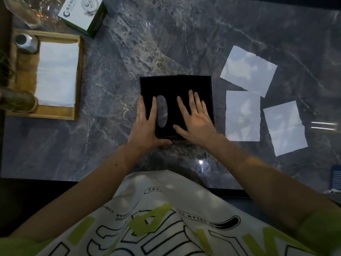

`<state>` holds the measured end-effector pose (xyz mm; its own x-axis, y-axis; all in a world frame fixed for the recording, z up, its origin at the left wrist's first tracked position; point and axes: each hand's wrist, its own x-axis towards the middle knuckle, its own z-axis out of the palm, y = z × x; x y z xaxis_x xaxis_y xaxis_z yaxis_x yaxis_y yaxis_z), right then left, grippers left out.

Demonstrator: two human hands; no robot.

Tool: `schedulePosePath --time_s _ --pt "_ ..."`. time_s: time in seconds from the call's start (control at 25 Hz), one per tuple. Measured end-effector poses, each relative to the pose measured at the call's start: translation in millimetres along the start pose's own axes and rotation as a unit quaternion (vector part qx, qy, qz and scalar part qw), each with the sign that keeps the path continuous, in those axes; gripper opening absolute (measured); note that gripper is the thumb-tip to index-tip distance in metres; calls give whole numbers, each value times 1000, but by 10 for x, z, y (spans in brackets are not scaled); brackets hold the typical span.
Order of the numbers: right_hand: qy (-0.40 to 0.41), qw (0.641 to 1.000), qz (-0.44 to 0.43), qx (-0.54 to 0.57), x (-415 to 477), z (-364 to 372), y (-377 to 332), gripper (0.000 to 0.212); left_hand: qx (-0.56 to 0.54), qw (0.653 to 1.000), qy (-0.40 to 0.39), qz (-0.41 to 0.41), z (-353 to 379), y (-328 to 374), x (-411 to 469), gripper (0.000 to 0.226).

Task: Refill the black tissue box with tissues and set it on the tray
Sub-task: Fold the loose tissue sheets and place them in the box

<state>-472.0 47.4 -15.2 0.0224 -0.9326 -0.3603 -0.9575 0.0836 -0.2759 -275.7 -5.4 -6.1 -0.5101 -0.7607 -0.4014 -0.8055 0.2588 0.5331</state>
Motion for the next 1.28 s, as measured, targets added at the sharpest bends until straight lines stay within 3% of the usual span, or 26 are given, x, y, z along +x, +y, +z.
schedulePosePath --time_s 0.76,0.92,1.28 --pt "22 995 -27 90 -36 -65 140 79 -18 1000 20 -15 51 29 -39 146" --pt "43 986 -9 164 -165 -199 262 74 -19 995 87 -40 106 241 -199 121" --pt "104 955 199 194 -949 -265 685 74 -121 981 134 76 208 926 -256 63"
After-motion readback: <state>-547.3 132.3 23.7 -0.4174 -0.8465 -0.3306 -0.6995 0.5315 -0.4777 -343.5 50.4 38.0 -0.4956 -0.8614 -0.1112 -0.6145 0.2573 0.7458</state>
